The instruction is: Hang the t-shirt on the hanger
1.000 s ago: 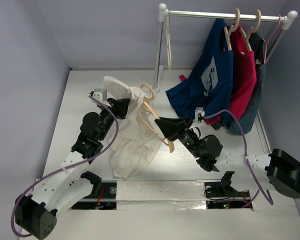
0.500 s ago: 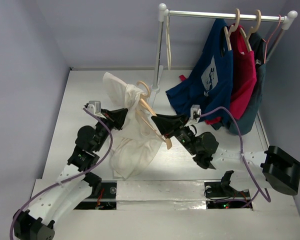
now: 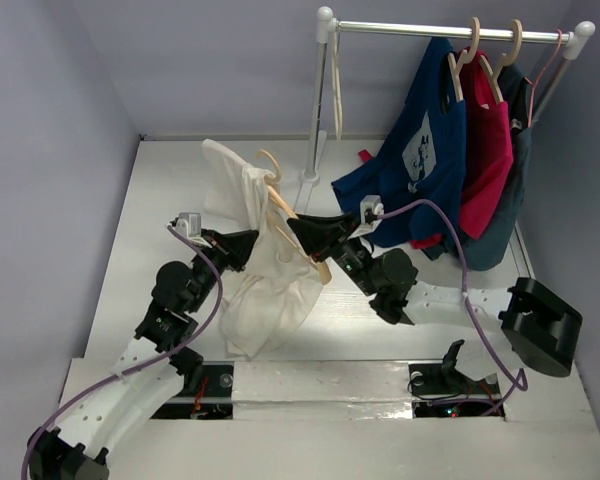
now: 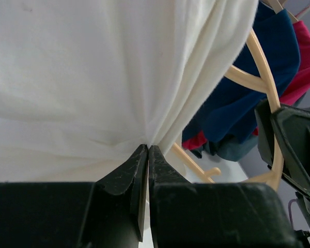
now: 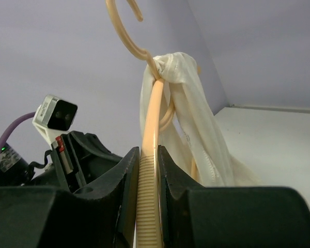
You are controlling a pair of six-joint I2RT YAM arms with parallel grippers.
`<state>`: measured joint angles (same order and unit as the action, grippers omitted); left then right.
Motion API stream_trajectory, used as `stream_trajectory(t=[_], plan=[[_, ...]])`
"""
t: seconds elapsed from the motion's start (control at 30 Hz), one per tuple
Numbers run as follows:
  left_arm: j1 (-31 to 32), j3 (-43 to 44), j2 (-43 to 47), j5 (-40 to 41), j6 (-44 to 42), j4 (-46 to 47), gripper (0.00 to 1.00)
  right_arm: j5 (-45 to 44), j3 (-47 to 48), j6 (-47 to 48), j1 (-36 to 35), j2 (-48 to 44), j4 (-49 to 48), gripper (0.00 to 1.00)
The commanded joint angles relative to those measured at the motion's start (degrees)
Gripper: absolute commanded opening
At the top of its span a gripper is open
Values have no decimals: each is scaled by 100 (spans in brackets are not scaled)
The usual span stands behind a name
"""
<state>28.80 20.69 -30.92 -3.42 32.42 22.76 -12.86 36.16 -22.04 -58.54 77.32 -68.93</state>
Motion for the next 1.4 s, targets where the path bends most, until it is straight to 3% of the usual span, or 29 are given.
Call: stream_trajectory(t=[0.0, 0.07, 0.1, 0.13, 0.23, 0.27, 0.5, 0.67, 0.87, 1.23, 1.37], plan=[[65, 145, 7, -264, 159, -149, 0, -68, 716, 183, 62, 108, -1027, 0], [65, 365, 138, -63, 106, -586, 0, -23, 699, 174, 62, 134, -1026, 0], [65, 592, 199, 190, 97, -737, 6, -32, 586, 130, 62, 108, -1079, 0], [65, 690, 331, 271, 123, -860, 22, -49, 498, 121, 62, 91, -1123, 0], [65, 1077, 429, 579, 203, -1142, 45, -32, 252, 69, 62, 11, -1167, 0], [65, 1182, 402, 597, 307, -1230, 48, -6, 199, 34, 62, -6, -1193, 0], [65, 1710, -239, 614, 1115, -801, 52, 144, -241, -142, 62, -85, -1298, 0], [65, 1807, -862, 791, 1608, -89, 60, 232, -426, -151, 62, -235, -1229, 0], [65, 2001, -1364, 983, 1881, 17, 64, 302, -522, -151, 62, -331, -1202, 0], [12, 1676, -1505, 1353, 2005, 1063, 70, 434, -645, -204, 62, -358, -1202, 0], [-49, 1816, -1812, 1406, 2057, 766, 71, 539, -637, -213, 62, -367, -1185, 0]])
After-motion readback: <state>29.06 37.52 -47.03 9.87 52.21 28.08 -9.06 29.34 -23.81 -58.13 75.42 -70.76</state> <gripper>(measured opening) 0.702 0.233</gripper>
